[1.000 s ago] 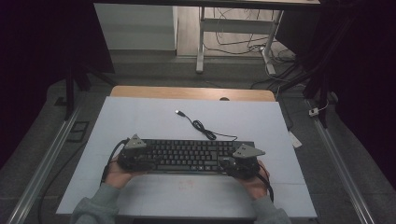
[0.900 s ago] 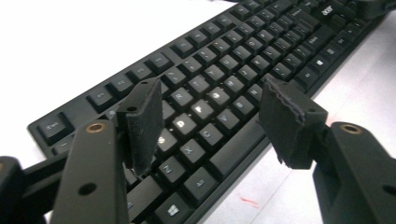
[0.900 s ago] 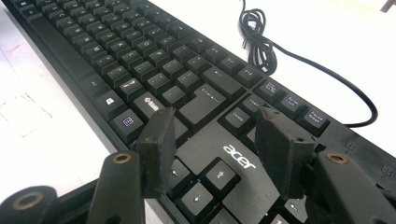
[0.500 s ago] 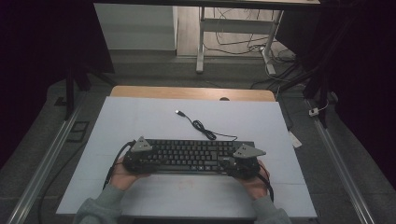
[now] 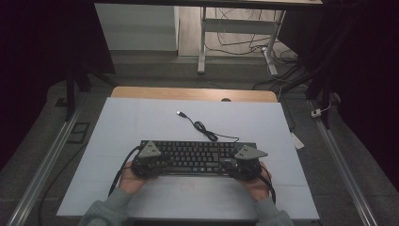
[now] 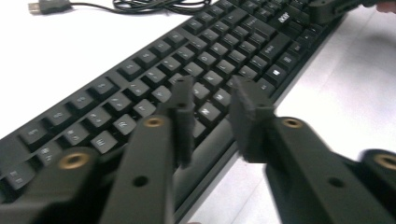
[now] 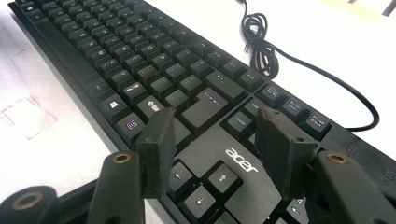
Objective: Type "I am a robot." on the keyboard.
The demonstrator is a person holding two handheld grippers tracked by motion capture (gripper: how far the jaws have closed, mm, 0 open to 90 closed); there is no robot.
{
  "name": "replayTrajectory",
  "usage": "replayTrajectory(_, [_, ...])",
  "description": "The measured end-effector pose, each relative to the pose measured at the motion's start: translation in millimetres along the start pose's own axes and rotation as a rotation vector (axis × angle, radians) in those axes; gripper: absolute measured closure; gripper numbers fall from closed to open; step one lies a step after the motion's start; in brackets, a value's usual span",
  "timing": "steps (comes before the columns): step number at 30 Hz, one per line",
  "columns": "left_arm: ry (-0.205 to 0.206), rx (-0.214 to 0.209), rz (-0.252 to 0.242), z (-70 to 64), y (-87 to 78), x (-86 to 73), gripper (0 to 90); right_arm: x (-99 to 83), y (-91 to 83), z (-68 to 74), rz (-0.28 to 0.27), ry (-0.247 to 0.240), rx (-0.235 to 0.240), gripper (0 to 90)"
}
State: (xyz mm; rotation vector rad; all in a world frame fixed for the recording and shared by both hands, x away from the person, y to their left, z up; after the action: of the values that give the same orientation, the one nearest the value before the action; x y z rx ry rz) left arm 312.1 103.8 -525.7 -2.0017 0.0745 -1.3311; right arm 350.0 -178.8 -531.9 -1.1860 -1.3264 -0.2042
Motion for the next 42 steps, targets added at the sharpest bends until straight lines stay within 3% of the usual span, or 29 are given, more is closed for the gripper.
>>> replayTrajectory(4, [0.007, -0.007, 0.022, -1.5, 5.9, -2.3, 88.5, -0.1, 0.1, -0.3, -0.001, 0.0, -0.001, 48.0])
replayTrajectory(17, [0.002, -0.02, 0.108, 0.2, 23.8, -14.1, 88.7, -0.6, 0.9, 0.0, 0.006, -0.01, -0.009, 47.9])
replayTrajectory(34, [-0.008, -0.008, 0.129, 2.8, 31.2, -17.3, 88.7, -0.7, 1.2, 0.3, 0.007, -0.01, -0.007, 48.0])
replayTrajectory(39, [-0.002, -0.01, 0.141, 4.0, 33.2, -18.5, 88.8, -0.9, 1.3, 1.1, 0.009, -0.006, -0.004, 48.0])
replayTrajectory(42, [0.018, 0.012, 0.136, 3.0, 30.5, -17.3, 88.8, -0.9, 1.4, 1.2, 0.009, -0.007, -0.003, 48.0])
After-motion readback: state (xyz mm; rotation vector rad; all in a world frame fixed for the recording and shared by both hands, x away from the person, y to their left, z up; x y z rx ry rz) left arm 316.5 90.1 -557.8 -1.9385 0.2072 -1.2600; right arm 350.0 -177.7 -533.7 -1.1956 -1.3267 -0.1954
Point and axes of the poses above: each handheld gripper's, and its own axes: y roughly forward along the jaws, x roughly out of its top, z roughly to its left, the point moved 5 cm from there along y, roughly forward along the jaws, and after that the axes turned 12 degrees about -x, right-handed, at the moved point
